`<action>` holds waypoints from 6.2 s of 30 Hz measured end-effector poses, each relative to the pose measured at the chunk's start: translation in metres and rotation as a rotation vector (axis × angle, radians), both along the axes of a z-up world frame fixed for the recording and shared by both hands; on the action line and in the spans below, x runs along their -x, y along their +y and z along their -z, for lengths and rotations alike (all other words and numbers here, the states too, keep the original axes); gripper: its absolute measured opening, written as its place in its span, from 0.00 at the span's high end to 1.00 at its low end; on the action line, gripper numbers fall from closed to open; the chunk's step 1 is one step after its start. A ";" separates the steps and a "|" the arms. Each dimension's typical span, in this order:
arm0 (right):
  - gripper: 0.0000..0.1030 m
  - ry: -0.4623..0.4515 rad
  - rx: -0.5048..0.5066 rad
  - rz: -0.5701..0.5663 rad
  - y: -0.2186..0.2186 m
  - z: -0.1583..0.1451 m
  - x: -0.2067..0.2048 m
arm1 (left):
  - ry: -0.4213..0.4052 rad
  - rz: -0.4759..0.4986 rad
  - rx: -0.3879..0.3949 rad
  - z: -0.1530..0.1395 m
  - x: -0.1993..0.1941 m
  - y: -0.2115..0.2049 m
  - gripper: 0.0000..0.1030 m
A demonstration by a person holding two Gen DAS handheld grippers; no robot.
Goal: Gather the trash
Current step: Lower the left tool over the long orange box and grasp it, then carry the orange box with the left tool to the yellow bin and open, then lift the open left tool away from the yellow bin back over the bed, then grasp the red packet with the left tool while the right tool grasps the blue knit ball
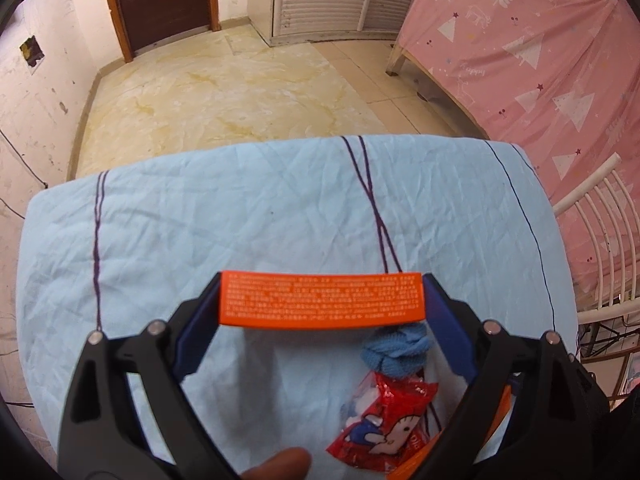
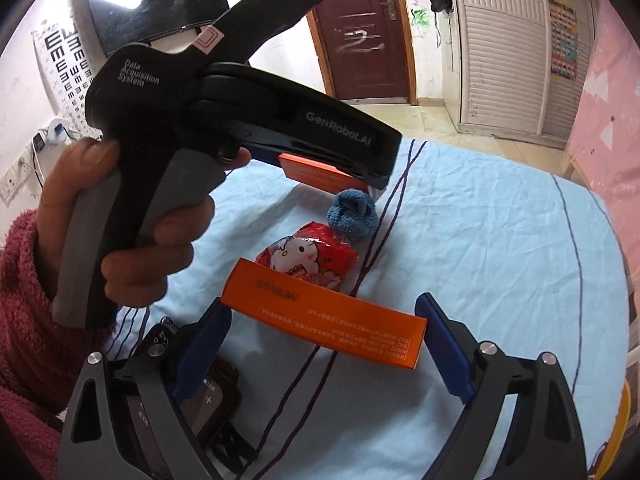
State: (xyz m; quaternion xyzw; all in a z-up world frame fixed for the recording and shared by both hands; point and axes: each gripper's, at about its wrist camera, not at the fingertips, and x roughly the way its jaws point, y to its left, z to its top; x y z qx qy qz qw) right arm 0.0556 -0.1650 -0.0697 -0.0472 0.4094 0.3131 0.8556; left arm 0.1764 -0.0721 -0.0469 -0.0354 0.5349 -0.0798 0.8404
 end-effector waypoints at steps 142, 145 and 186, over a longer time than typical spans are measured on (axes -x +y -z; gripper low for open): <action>0.09 -0.058 -0.205 0.352 -0.173 -0.024 0.014 | -0.053 0.156 -0.057 -0.051 0.085 -0.058 0.11; 0.09 -0.052 -0.190 0.347 -0.159 -0.026 0.009 | -0.027 0.154 -0.035 -0.037 0.085 -0.050 0.18; 0.27 0.072 -0.039 0.165 0.024 -0.001 -0.065 | -0.077 -0.052 0.007 -0.013 0.098 0.076 0.62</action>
